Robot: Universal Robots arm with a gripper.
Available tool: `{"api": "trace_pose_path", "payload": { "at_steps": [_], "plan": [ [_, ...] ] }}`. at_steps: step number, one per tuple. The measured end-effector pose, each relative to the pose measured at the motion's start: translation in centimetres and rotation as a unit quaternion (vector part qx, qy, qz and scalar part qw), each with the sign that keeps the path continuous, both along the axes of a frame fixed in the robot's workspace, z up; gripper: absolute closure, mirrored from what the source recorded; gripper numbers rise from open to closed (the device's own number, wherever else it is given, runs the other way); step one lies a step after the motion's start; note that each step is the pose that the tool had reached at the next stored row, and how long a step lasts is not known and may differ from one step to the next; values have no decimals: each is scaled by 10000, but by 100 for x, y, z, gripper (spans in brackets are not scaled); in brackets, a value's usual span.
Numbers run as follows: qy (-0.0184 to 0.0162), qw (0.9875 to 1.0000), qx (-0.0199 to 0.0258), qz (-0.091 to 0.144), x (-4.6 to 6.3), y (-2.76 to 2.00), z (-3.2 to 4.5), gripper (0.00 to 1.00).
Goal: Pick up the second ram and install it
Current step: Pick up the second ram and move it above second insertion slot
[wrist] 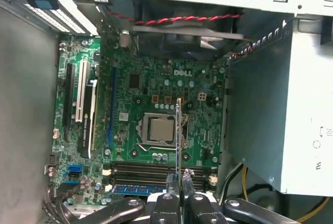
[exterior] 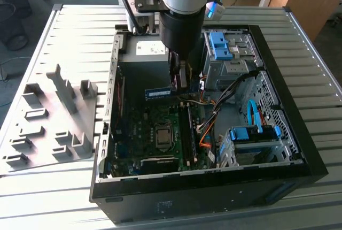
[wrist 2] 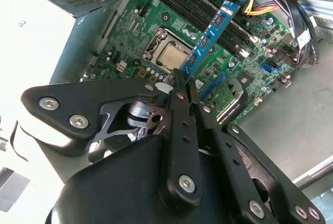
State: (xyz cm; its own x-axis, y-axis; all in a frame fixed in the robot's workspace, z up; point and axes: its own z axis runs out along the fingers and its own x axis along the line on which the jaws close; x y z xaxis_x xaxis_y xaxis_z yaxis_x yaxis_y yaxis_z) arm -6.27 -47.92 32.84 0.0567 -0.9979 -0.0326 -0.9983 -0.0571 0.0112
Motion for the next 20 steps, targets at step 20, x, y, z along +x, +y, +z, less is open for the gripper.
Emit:
{"api": "trace_pose_path", "payload": {
  "at_steps": [20],
  "plan": [
    [0,10000,0,0,96,-5,-205,86]
  ]
}}
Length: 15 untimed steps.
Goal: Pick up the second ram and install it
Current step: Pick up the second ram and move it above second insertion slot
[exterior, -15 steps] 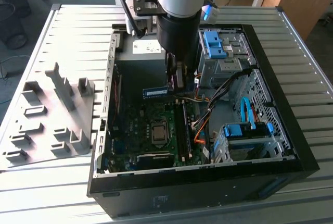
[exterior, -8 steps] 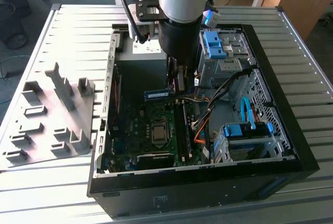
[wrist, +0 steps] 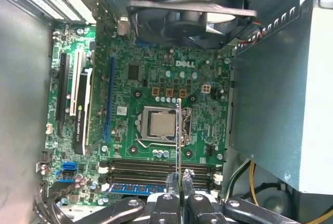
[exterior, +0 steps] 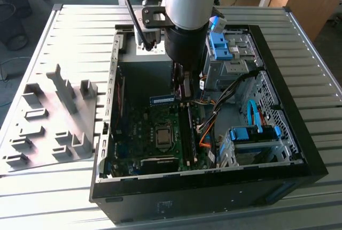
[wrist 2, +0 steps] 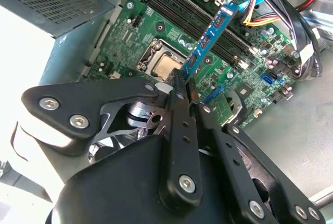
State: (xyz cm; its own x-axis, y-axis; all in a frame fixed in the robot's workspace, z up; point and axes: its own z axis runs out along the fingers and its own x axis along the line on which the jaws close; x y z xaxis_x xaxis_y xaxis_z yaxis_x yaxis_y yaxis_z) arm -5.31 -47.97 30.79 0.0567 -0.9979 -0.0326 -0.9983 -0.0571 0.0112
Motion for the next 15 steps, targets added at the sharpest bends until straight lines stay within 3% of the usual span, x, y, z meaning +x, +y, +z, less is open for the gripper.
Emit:
{"api": "trace_pose_path", "payload": {
  "at_steps": [9,15],
  "plan": [
    [0,10000,0,0,32,-5,-97,86],
    [0,10000,0,-1,37,-51,-167,86]
  ]
}}
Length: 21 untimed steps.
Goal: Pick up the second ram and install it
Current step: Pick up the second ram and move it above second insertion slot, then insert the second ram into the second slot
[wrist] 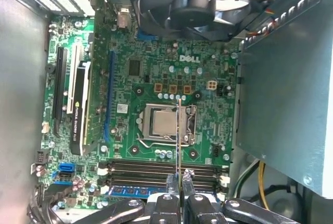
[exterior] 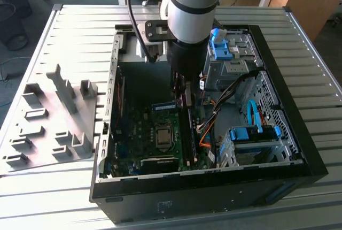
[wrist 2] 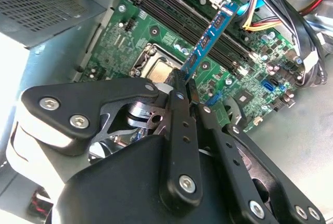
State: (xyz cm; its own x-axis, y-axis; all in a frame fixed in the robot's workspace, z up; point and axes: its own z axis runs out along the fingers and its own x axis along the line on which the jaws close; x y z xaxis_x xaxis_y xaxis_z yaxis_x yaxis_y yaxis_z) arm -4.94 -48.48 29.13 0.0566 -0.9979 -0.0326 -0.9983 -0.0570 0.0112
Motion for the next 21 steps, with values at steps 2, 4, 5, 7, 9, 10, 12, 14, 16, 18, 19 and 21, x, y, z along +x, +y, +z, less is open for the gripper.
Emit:
{"api": "trace_pose_path", "payload": {
  "at_steps": [2,4,5,7,9,10,12,14,16,18,19,21],
  "plan": [
    [0,10000,0,-1,0,-54,-16,86],
    [0,10000,0,-6,0,-111,-27,86],
    [0,10000,0,-7,0,-136,-32,86],
    [0,10000,0,-8,0,-140,-35,86],
    [0,10000,0,-8,0,-141,-36,86],
    [0,10000,0,-8,0,-141,-37,86],
    [0,10000,0,-8,0,-141,-37,86],
    [0,10000,-1,-7,0,-141,-37,86],
    [0,10000,0,-8,0,-141,-37,86],
    [0,10000,0,-8,0,-141,-38,86],
    [0,10000,0,-8,0,-141,-38,86],
    [0,10000,-1,-23,0,-141,-38,86]
  ]
}}
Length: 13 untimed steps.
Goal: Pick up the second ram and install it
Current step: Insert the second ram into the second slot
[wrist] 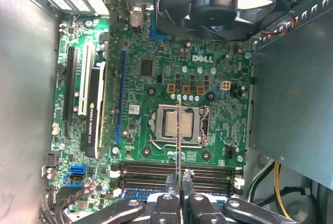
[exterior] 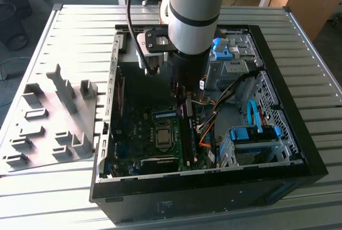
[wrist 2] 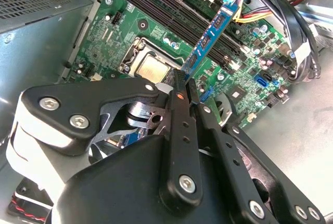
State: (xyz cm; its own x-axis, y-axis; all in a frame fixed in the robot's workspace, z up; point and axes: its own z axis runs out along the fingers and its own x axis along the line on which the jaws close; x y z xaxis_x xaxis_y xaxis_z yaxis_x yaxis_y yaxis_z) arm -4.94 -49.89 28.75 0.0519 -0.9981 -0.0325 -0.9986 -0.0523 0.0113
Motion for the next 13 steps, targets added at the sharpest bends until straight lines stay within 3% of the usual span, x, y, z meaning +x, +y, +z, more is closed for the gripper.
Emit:
{"api": "trace_pose_path", "payload": {
  "at_steps": [6,13],
  "plan": [
    [0,9995,0,-312,0,0,-2,86],
    [0,9967,1,-808,0,0,-3,86]
  ]
}}
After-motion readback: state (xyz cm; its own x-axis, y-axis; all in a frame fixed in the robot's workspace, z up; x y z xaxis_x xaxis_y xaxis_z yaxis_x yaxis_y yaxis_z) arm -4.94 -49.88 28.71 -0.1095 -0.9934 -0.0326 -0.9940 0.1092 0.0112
